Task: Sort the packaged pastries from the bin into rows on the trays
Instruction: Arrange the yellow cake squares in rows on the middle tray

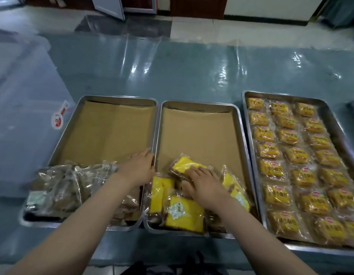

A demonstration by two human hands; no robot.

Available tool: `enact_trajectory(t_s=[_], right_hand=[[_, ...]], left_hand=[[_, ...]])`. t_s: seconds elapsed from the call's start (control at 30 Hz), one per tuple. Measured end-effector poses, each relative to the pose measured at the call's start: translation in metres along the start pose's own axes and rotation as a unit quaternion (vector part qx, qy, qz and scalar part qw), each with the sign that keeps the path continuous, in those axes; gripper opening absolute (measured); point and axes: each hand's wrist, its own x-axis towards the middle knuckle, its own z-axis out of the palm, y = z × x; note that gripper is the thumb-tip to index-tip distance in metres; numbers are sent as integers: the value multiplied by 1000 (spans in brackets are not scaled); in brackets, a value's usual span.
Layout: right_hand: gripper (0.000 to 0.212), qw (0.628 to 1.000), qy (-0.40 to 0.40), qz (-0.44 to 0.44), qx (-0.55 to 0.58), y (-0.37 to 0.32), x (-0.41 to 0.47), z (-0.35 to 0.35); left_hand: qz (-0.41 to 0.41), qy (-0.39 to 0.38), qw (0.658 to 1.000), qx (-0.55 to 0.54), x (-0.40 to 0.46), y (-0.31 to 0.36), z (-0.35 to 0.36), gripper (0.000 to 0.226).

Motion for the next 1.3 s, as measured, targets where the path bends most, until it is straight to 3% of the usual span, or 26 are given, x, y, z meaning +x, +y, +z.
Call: enact_trajectory(t_s=[0.2,0.47,0.8,1.17,1.3], right_hand=[[52,998,-51,-14,-31,7,47,-15],[49,997,-4,-43,-66,7,127,-36],[59,995,32,-18,-97,15,218,-64],[53,996,83,-20,-10,30,178,-56],[57,998,52,2,19,36,138,-49]], left_hand=[[35,3,999,-23,12,-1,-2,57],[41,11,999,7,20,-3,-5,53],[29,-12,999,-3,29,-6,-7,56],[38,43,998,-2,22,-6,10,58],[29,41,998,-25,11,-4,22,63]])
